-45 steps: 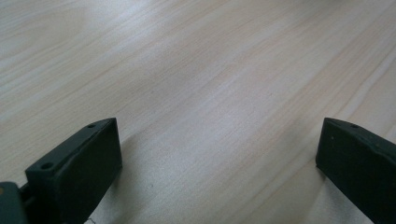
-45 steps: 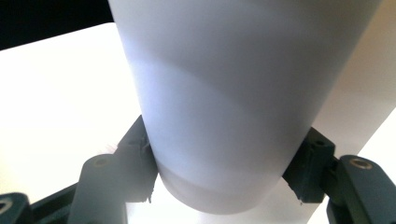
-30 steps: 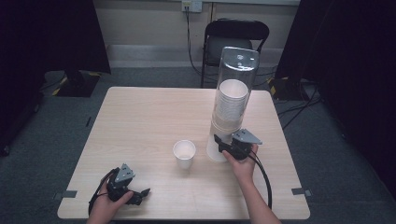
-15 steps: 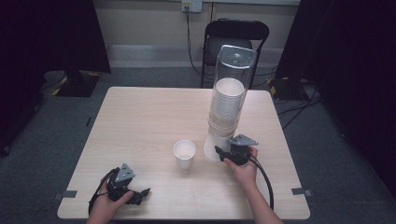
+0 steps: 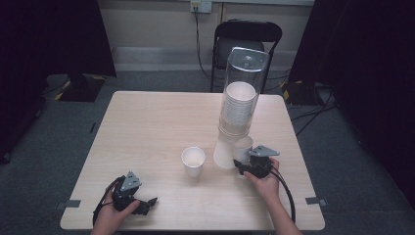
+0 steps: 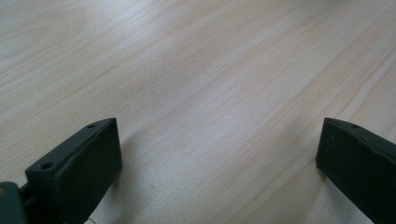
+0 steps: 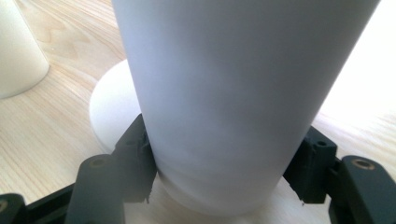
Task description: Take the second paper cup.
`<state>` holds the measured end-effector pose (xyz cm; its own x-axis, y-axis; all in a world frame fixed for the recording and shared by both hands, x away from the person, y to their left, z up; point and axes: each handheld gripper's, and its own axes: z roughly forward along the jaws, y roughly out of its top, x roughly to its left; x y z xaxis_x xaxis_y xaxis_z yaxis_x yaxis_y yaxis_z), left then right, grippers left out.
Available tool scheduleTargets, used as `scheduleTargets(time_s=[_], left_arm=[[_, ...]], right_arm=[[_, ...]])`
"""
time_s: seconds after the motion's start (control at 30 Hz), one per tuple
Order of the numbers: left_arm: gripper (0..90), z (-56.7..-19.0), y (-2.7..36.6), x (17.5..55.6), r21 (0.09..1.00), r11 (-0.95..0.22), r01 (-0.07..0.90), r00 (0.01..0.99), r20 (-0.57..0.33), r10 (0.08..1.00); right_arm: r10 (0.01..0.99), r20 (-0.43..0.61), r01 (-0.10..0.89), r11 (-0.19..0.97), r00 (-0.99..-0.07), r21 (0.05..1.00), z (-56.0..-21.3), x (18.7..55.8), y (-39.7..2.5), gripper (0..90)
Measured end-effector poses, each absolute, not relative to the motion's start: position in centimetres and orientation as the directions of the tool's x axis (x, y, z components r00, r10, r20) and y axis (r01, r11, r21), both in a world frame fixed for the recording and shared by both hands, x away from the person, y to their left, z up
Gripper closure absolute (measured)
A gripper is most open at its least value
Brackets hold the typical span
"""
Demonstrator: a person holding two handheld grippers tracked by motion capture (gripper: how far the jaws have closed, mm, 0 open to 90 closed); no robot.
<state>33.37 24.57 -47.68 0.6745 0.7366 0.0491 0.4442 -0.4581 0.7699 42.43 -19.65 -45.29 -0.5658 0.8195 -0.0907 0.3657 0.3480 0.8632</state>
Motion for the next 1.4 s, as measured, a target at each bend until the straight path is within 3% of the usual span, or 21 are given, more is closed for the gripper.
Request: scheduleTargets(time_s=[0.77,1.27,1.4], left_arm=[[0.0,-47.7,24.6,33.4,0.768,-0.46,0.445,0.675,0.049,0.736],[0.0,-47.7,24.6,33.4,0.768,-0.46,0.445,0.675,0.05,0.736],[0.0,-47.7,24.6,33.4,0.768,-0.461,0.444,0.676,0.051,0.736]], right_arm=[[0.902,-0.069,0.449,0.277,-0.427,0.849,-45.3,43.1,-24.5,35.2],[0.905,-0.081,0.49,0.3,-0.418,0.819,-45.4,43.4,-24.6,34.2],[0.91,-0.073,0.488,0.286,-0.409,0.824,-45.4,43.4,-24.7,30.2]])
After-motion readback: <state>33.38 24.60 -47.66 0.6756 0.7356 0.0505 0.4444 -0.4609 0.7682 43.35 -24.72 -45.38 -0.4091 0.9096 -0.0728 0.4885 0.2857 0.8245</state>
